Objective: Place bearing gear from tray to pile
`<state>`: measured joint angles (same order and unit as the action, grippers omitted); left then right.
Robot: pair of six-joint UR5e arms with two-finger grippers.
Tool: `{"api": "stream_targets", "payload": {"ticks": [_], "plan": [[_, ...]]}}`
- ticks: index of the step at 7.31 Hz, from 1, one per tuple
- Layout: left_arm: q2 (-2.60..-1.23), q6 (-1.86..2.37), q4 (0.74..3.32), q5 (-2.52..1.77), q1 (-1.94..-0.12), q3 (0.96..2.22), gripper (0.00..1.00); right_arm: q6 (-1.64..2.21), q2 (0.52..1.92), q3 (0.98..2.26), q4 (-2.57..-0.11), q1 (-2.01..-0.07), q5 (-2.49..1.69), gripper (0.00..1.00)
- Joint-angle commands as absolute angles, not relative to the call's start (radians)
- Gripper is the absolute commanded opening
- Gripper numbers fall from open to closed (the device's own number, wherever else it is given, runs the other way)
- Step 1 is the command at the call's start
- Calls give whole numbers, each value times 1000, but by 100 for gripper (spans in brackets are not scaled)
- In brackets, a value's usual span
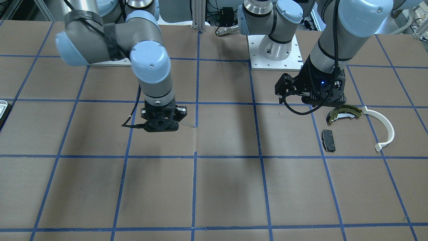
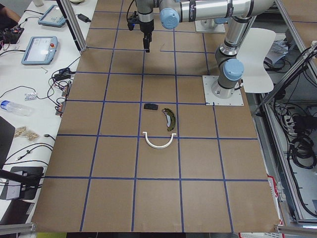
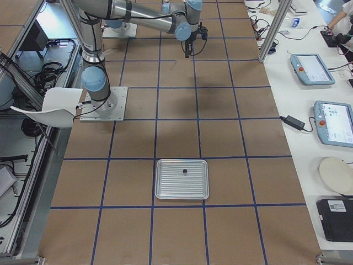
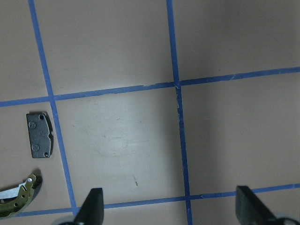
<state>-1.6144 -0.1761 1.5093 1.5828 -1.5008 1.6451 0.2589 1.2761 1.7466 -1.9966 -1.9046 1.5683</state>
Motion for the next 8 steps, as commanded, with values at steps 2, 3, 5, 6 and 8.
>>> {"api": "stream_targets", "payload": {"ticks": [2, 3, 5, 6, 8], "plan": [[-1623, -183, 1497, 1583, -1499, 1646, 100, 411, 1123, 1741, -2163, -2094, 1559, 12], [-1626, -178, 1499, 1583, -1499, 1646, 100, 410, 1124, 1746, -2166, -2094, 1557, 46], [-1631, -170, 1499, 1582, -1496, 1649, 100, 329, 1134, 1738, -2174, -2060, 1575, 100], [-1643, -166, 1497, 1582, -1496, 1646, 100, 295, 1170, 1735, -2158, -2009, 1595, 100], [-1675, -87, 1445, 1569, -1523, 1666, 100, 44, 1320, 1738, -1972, -1784, 1597, 100]]}}
